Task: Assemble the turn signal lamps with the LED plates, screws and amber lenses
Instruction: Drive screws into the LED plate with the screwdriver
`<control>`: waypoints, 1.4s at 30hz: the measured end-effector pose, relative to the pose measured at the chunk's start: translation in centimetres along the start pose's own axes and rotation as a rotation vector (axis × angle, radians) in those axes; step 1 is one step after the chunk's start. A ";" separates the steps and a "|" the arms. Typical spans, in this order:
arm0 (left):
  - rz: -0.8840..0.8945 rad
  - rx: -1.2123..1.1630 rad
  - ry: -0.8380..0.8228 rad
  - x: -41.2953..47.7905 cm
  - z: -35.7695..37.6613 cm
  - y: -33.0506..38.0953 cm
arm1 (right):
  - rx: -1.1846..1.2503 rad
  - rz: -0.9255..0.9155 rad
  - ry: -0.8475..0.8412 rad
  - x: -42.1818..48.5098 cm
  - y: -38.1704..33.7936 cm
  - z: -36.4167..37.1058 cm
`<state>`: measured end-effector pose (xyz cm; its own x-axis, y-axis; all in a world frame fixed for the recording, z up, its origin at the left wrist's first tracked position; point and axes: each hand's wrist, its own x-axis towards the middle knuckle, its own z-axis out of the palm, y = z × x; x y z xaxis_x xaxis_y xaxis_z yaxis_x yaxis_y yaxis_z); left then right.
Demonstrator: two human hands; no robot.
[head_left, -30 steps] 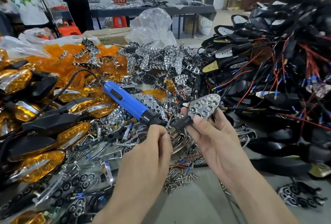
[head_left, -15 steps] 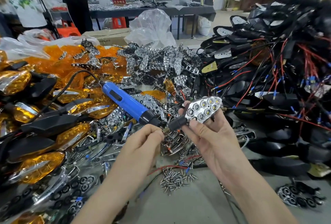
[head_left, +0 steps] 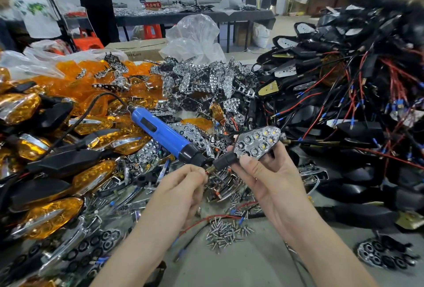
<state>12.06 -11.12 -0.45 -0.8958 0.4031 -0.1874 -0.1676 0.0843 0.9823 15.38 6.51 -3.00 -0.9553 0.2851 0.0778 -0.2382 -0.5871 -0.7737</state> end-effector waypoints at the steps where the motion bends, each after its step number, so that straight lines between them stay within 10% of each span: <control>1: 0.023 0.046 0.022 0.0 0.0 -0.2 | -0.019 -0.008 0.001 0.0 0.2 -0.1; 10: 0.410 0.757 0.304 -0.3 0.2 -2.5 | -0.570 -0.103 0.043 -0.1 0.9 -0.5; 22: 0.600 0.964 0.352 -1.1 1.3 -1.9 | 0.087 0.129 0.009 -0.4 0.2 1.0; 42: 0.583 0.963 0.329 -0.8 1.1 -2.7 | 0.049 0.114 -0.128 -0.5 -0.3 0.3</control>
<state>13.69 -10.69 -2.91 -0.8212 0.3654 0.4383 0.5577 0.6765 0.4809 15.84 6.31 -2.57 -0.9904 0.1175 0.0731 -0.1322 -0.6471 -0.7508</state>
